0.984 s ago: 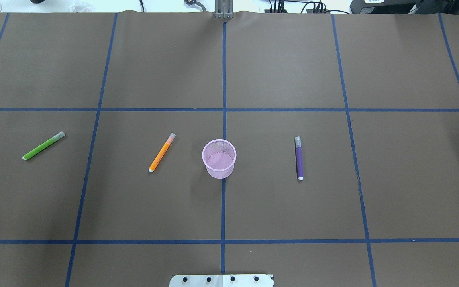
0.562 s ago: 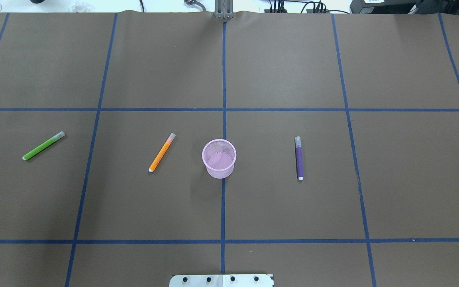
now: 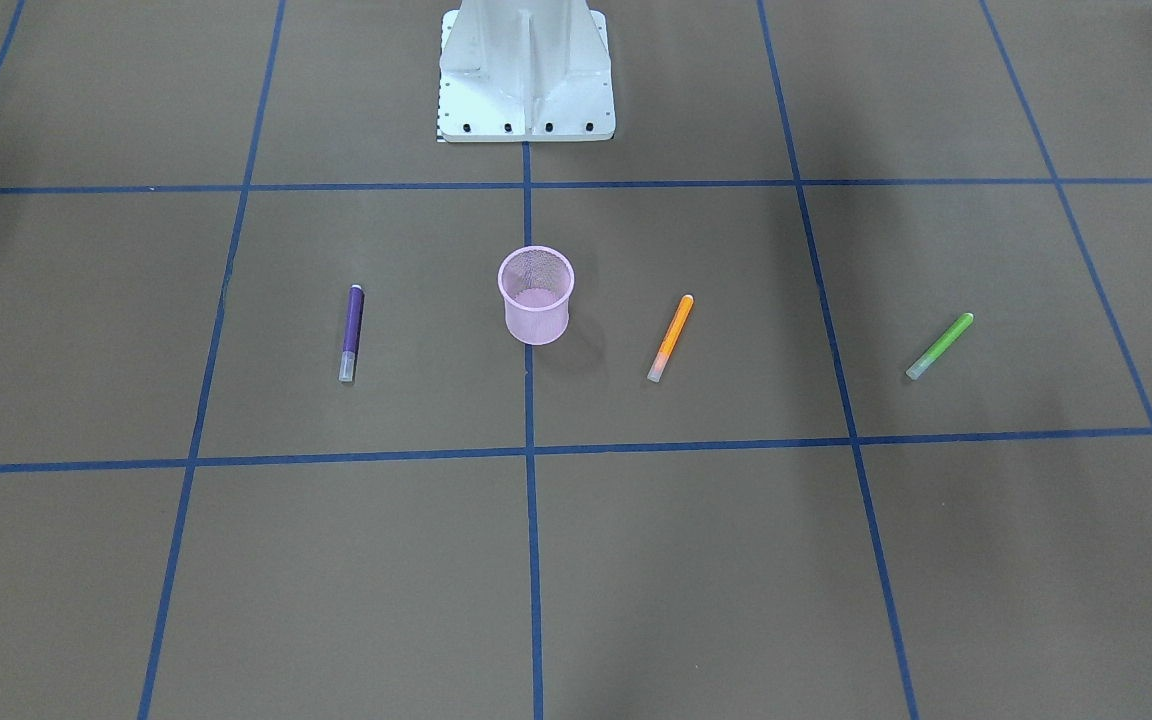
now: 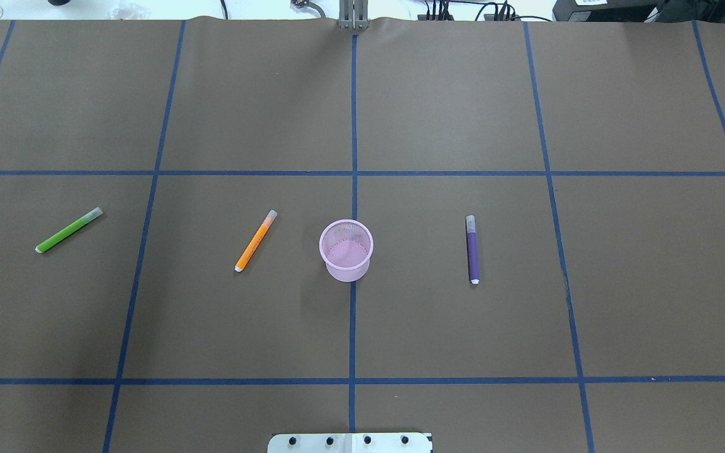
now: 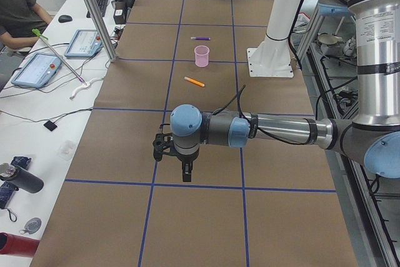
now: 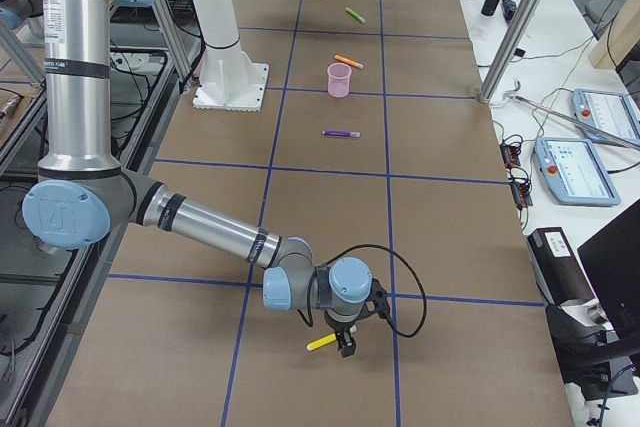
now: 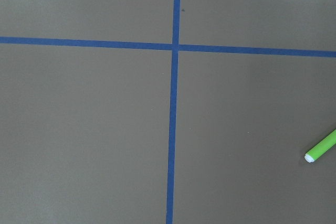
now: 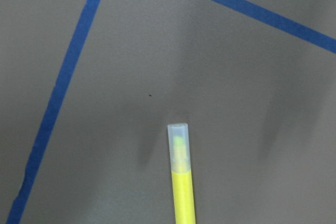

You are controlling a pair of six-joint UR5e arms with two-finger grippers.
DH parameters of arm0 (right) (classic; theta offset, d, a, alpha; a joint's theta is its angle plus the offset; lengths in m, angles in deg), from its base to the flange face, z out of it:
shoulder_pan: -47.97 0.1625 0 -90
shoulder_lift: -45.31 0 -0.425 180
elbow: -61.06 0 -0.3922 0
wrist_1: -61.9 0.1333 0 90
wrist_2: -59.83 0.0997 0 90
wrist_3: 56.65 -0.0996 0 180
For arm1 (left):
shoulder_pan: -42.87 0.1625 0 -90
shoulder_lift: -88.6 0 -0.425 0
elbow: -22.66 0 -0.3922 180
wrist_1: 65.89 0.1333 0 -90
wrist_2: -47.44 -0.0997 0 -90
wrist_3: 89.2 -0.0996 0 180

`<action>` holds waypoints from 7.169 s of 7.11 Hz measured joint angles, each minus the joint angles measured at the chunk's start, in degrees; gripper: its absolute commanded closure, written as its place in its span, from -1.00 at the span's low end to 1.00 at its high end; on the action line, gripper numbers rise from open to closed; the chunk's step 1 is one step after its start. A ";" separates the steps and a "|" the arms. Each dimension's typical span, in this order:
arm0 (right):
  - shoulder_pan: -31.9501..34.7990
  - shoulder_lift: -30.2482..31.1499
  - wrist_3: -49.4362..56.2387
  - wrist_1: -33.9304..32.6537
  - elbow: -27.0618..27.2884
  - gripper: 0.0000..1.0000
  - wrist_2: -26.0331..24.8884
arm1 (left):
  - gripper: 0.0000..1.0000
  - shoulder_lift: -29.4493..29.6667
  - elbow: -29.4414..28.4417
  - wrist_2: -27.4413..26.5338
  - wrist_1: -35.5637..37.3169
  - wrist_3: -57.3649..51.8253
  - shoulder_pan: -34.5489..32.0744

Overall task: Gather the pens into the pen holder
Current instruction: 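Lower the right gripper onto the yellow highlighter and close on it, then lift the yellow highlighter with the right gripper toward the lavender cup, then carry the highlighter over the cup and open the right gripper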

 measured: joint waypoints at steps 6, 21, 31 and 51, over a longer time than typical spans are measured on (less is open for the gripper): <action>-1.97 -1.47 -0.13 0.03 -1.99 -0.65 -0.19 | -1.00 0.10 -0.19 0.00 -0.04 -0.07 -0.01; -3.58 -4.71 -0.65 -0.51 -6.77 0.03 0.16 | -1.00 0.45 0.39 0.09 0.04 0.11 -0.02; -3.56 -4.65 -0.59 -0.55 -7.69 1.00 -0.43 | -1.00 0.45 1.65 0.18 0.15 0.26 -0.02; -64.71 -35.03 -90.33 -0.10 35.58 1.00 -67.98 | -0.99 17.08 1.23 3.18 -14.23 13.82 15.81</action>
